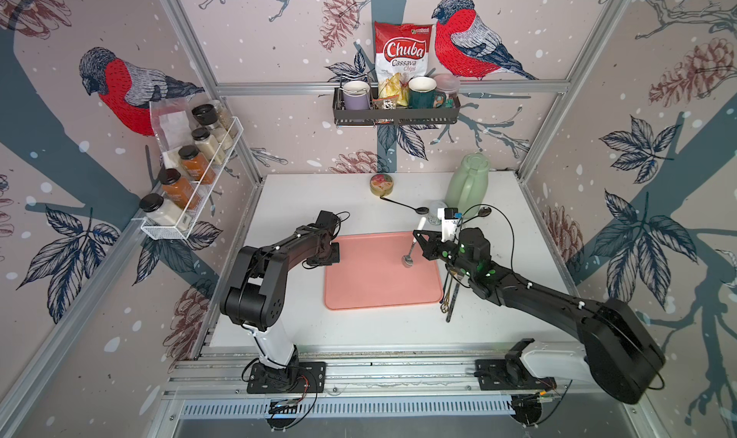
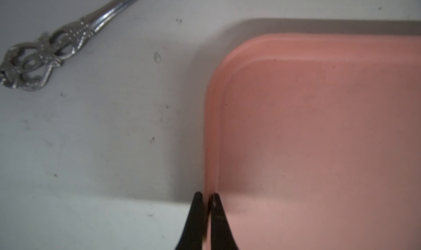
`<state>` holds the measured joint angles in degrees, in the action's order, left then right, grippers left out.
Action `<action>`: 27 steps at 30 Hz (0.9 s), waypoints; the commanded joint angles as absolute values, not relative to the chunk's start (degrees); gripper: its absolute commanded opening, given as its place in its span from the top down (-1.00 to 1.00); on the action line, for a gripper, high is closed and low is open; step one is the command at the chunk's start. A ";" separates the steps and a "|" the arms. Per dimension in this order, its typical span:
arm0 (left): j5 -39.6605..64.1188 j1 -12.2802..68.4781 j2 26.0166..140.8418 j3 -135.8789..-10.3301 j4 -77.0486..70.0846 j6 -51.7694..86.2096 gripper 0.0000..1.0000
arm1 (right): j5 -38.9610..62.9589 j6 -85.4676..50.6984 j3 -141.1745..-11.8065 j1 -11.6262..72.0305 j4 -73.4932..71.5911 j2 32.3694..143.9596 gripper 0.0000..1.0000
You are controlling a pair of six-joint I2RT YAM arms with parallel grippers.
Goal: Set the spoon and fork side by side
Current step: Adjust the tray at the center of the board.
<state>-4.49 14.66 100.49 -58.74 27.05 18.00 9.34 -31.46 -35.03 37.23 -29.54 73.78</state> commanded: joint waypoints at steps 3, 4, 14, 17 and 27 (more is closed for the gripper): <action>-2.37 14.28 102.50 -60.13 26.47 16.51 0.86 | 11.47 -32.78 -36.01 36.85 -30.62 74.57 0.99; -2.34 14.28 102.31 -60.20 26.15 16.37 0.86 | 11.87 -32.99 -36.15 36.76 -30.67 74.82 0.99; -9.28 17.68 88.35 -59.64 29.15 19.50 0.05 | 10.06 -34.80 -37.92 36.93 -29.04 77.06 0.99; -17.67 23.80 81.28 -62.64 33.34 19.16 -0.02 | 7.98 -34.40 -38.19 37.43 -28.28 77.21 0.99; -9.84 42.82 62.08 -42.49 -4.24 10.02 -0.10 | 6.33 -35.06 -37.90 37.44 -28.10 76.95 0.97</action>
